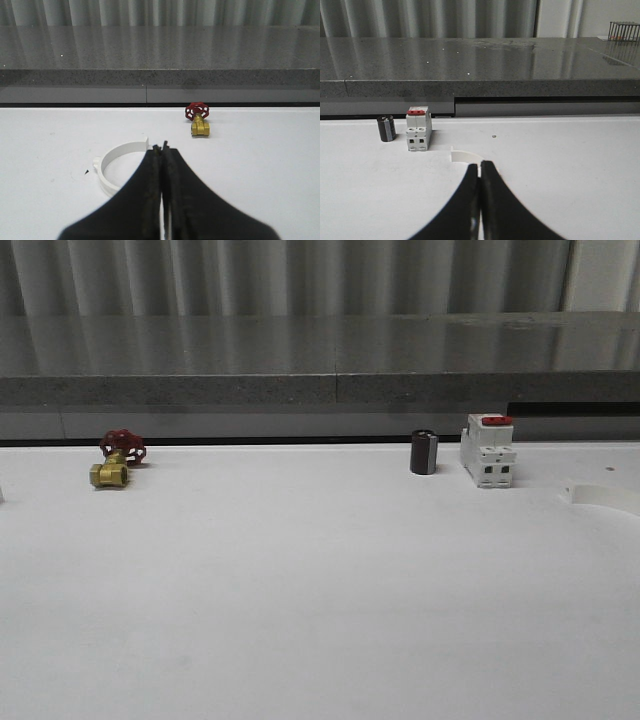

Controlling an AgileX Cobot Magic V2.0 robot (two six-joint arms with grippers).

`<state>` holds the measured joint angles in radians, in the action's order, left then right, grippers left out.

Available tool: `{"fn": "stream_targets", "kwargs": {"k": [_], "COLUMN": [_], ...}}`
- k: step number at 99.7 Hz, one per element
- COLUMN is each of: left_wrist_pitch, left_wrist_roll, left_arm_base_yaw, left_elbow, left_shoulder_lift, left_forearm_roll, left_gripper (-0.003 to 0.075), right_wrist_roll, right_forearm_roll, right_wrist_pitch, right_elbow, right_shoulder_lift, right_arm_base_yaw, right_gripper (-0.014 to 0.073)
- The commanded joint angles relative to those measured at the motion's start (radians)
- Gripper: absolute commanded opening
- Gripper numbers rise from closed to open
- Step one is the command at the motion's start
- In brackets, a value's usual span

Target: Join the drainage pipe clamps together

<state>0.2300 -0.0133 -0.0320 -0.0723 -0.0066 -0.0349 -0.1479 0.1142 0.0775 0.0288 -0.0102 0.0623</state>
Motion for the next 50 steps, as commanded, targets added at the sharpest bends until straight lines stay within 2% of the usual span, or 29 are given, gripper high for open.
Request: {"fn": "stream_targets", "kwargs": {"k": [1, 33, 50], "left_wrist_pitch": [-0.036, 0.292, 0.355], "left_wrist_roll": [-0.008, -0.008, -0.008], "left_arm_base_yaw": [0.002, 0.002, 0.002], "left_elbow": [-0.094, -0.331, -0.43], "left_shoulder_lift": [0.034, 0.328, 0.51], "left_forearm_roll": [-0.001, 0.018, 0.022], "left_gripper": [-0.002, -0.002, -0.0017], "right_wrist_roll": [0.007, 0.007, 0.007], "right_forearm_roll": [0.012, 0.012, 0.012], "right_wrist_pitch": [-0.086, -0.086, -0.086], "right_elbow": [-0.016, -0.016, -0.016], "right_shoulder_lift": [-0.021, -0.021, -0.021], "right_arm_base_yaw": [0.005, 0.005, 0.005], "right_gripper": [-0.0067, -0.0067, -0.0067]}}
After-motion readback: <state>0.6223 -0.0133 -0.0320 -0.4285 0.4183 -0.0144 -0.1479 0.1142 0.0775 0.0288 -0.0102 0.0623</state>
